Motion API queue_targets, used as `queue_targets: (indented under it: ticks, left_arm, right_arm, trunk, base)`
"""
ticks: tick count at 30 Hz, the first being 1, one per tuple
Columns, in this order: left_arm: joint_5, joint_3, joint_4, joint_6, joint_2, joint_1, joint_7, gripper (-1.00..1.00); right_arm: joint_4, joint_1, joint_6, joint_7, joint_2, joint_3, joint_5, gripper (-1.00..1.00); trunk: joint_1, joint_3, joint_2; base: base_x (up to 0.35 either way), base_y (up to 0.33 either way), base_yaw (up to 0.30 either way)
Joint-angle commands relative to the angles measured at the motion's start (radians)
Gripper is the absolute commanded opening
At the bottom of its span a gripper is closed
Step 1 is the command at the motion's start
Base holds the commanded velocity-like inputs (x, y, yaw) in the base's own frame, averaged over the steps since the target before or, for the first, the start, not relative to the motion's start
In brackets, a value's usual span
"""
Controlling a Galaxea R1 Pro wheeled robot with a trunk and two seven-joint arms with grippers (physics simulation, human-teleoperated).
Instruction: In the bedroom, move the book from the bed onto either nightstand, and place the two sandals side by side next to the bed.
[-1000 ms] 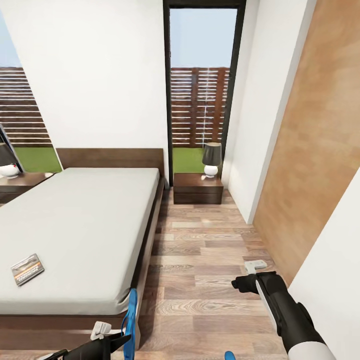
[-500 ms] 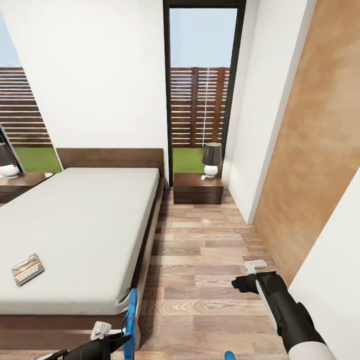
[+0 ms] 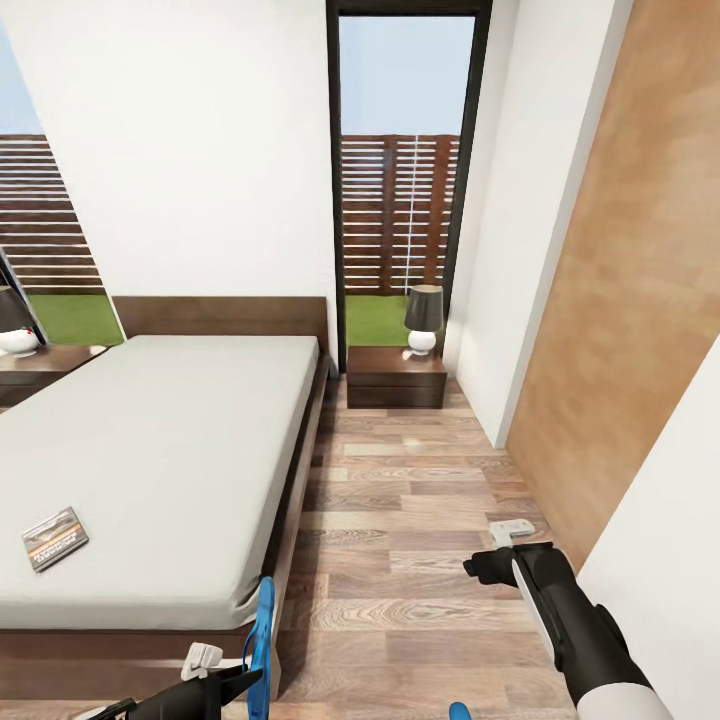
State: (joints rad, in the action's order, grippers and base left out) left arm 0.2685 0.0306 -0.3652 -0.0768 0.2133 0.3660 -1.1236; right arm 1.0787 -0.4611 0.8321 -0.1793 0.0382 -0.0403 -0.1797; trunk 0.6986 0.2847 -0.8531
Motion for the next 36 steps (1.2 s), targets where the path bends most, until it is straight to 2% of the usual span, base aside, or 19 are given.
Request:
queue_targets:
  ticks: [1,36]
  left_arm:
    - [0.003,0.002,0.000,-0.009,0.000,0.001,-0.004,-1.00]
    - [0.004,0.002,0.000,-0.009,-0.004,0.001,0.002,-1.00]
  right_arm:
    - [0.001,-0.001,0.004,-0.009,0.000,-0.001,-0.011,1.00]
    - [0.001,-0.001,0.004,-0.008,-0.001,-0.001,-0.011,1.00]
  trunk:
    - [0.000,0.001,-0.001]
    - [0.000,0.001,-0.001]
  base:
    - [0.000,0.000,0.000]
    - [0.000,0.000,0.000]
